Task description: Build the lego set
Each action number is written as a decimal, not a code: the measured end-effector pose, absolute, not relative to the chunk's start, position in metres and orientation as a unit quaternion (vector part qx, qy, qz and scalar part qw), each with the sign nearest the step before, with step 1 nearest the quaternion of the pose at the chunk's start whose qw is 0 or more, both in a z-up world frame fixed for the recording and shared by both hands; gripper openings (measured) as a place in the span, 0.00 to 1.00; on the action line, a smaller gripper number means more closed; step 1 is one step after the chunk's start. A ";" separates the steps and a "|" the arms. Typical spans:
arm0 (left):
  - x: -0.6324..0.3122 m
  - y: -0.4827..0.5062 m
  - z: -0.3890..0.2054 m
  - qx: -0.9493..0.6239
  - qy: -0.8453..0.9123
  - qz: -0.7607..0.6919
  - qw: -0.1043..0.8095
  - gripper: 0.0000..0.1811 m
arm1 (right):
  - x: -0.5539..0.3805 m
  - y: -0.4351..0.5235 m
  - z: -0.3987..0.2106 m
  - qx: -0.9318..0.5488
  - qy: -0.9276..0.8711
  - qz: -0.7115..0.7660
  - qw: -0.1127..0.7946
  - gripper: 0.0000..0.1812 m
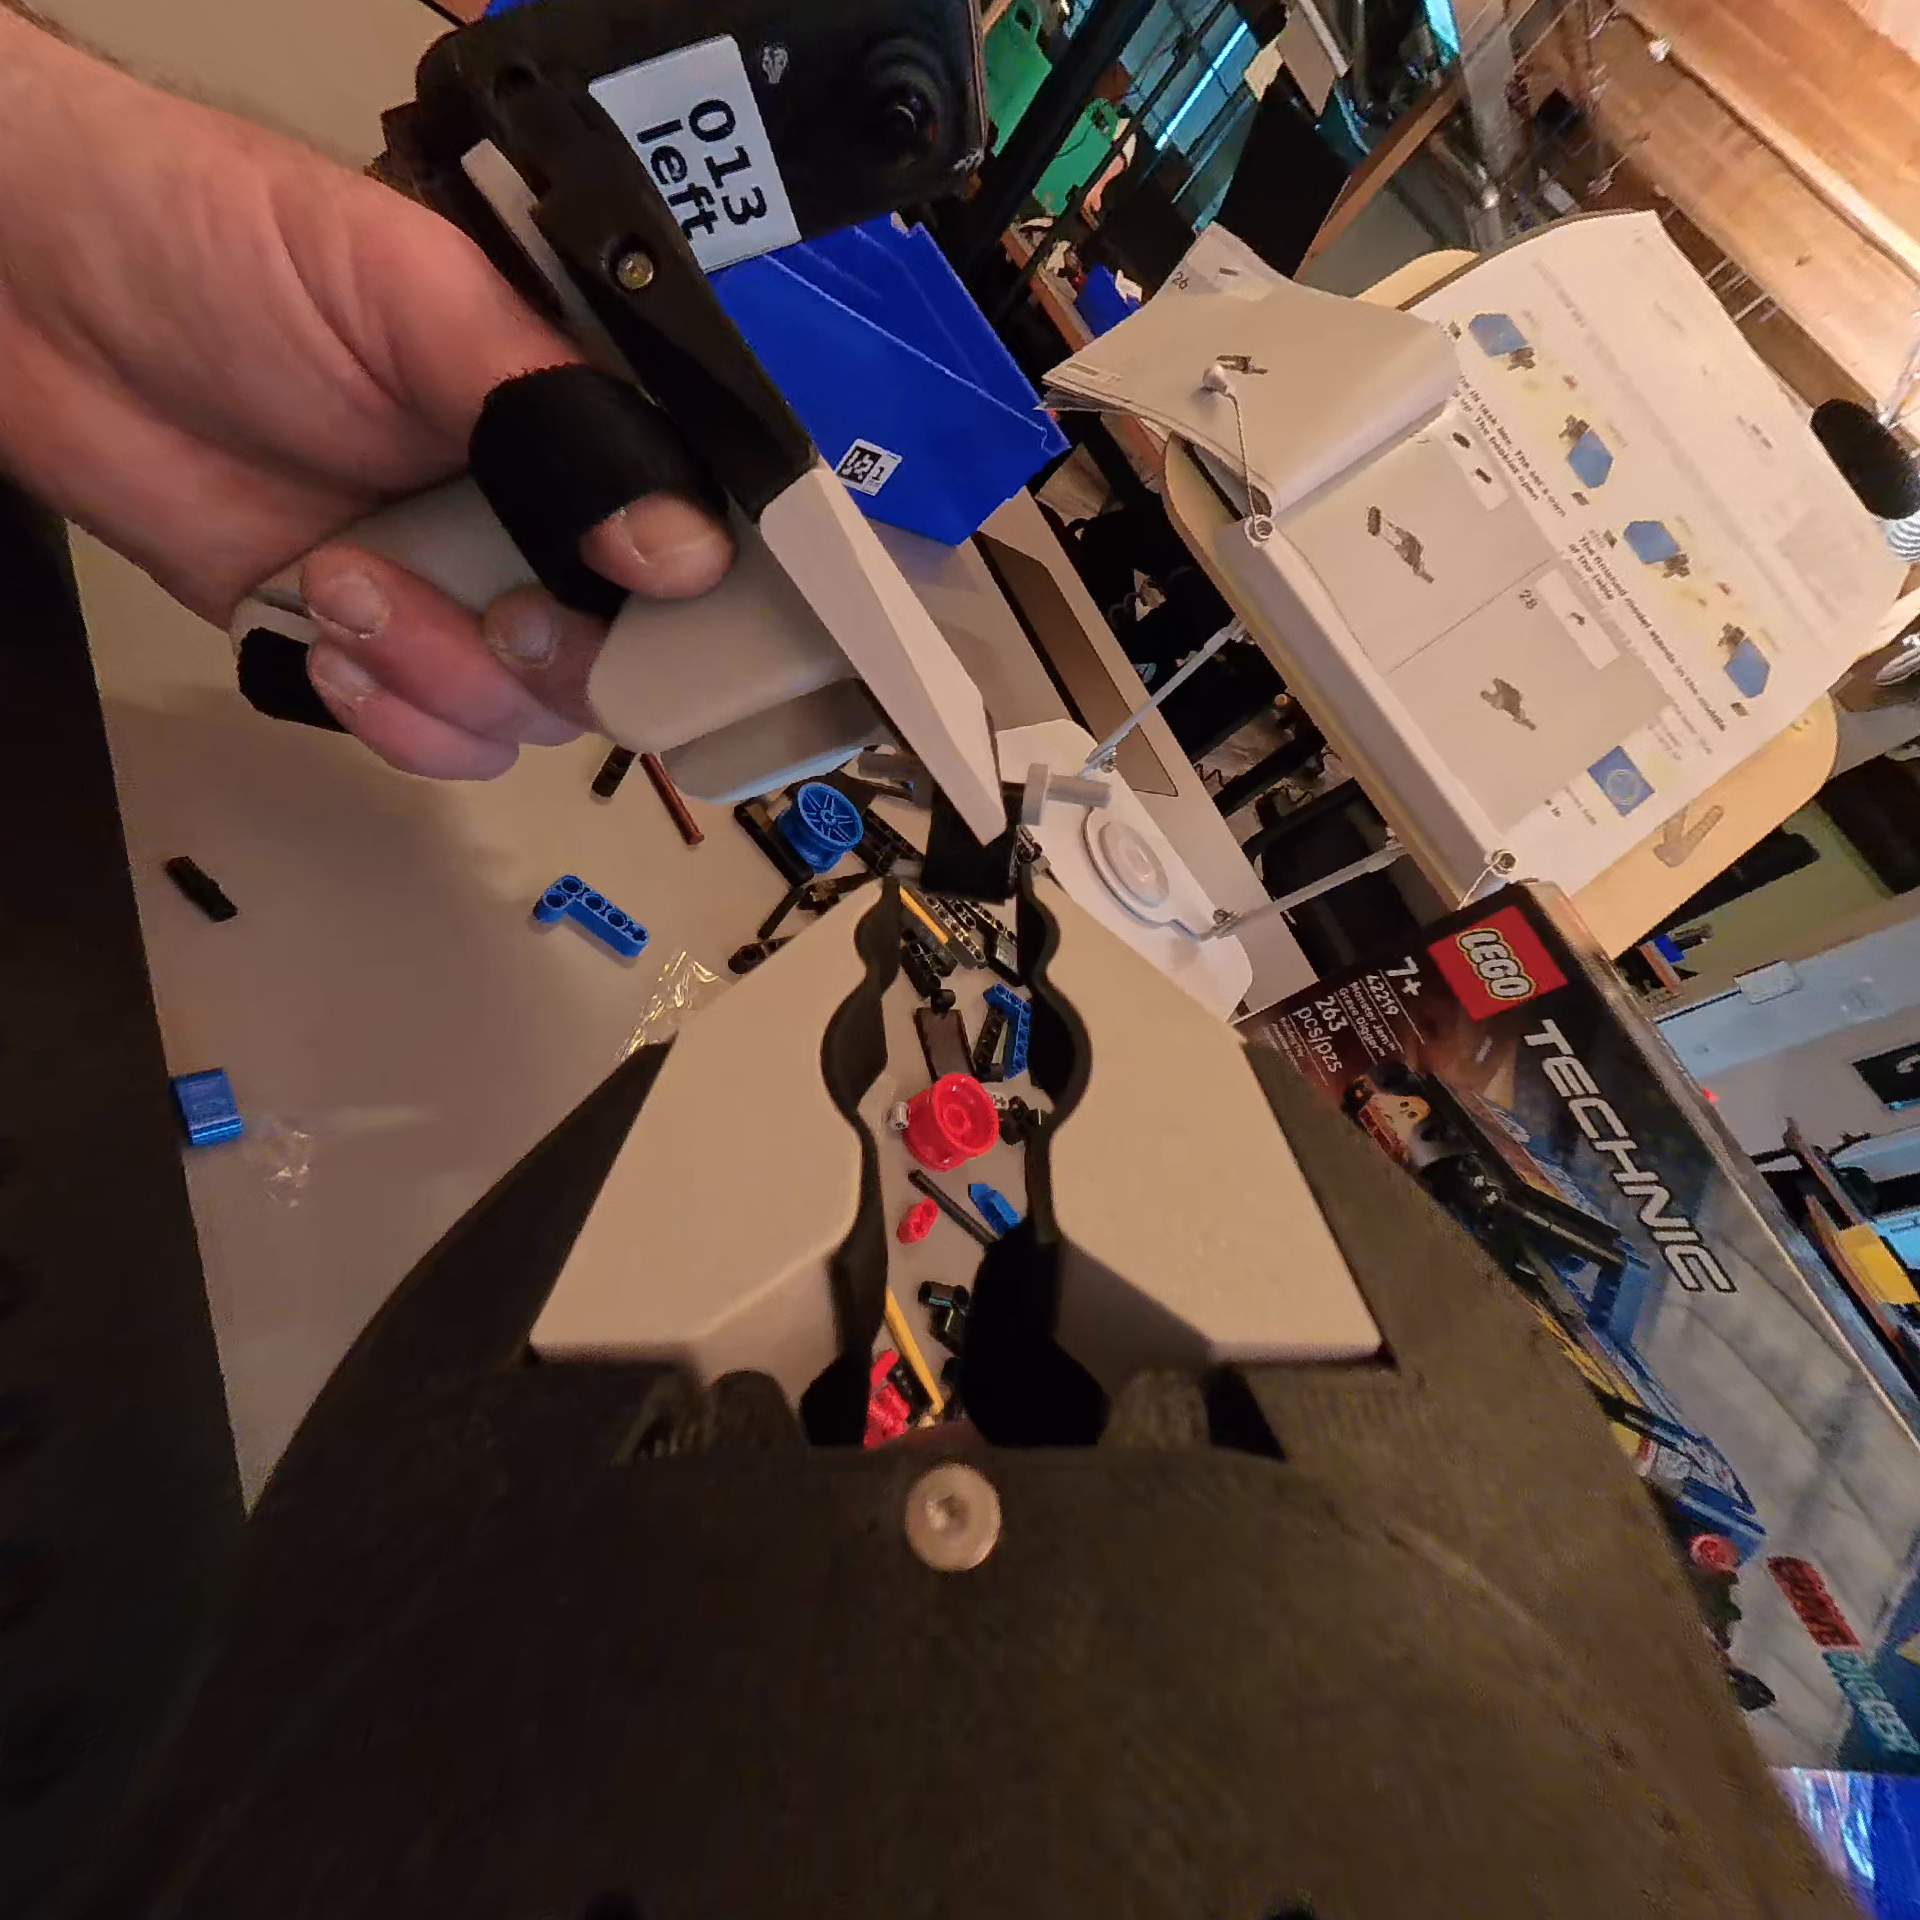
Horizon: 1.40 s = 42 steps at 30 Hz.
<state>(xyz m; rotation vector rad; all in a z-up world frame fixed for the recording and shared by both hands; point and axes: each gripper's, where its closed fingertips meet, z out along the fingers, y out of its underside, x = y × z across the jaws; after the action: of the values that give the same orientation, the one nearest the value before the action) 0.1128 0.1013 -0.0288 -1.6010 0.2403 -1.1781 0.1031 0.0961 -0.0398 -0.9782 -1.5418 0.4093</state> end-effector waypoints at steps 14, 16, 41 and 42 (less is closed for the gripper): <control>0.119 0.100 -0.033 -0.681 0.113 -0.494 0.529 0.03 | 0.103 0.093 -0.043 -0.402 -0.686 0.159 0.585 0.12; 0.121 0.100 -0.034 -0.683 0.114 -0.492 0.528 0.03 | 0.103 0.093 -0.043 -0.397 -0.693 0.153 0.582 0.12; 0.125 0.094 -0.037 -0.692 0.162 -0.491 0.504 0.09 | 0.107 0.090 -0.048 -0.384 -0.722 0.201 0.539 0.12; 0.125 0.095 -0.038 -0.694 0.165 -0.486 0.505 0.07 | 0.107 0.089 -0.049 -0.381 -0.724 0.205 0.538 0.12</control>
<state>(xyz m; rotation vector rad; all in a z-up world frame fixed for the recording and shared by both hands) 0.1247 0.0946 -0.0379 -1.6756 0.3984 -1.1723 0.1074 0.0890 -0.0487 -0.9053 -1.7215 0.4870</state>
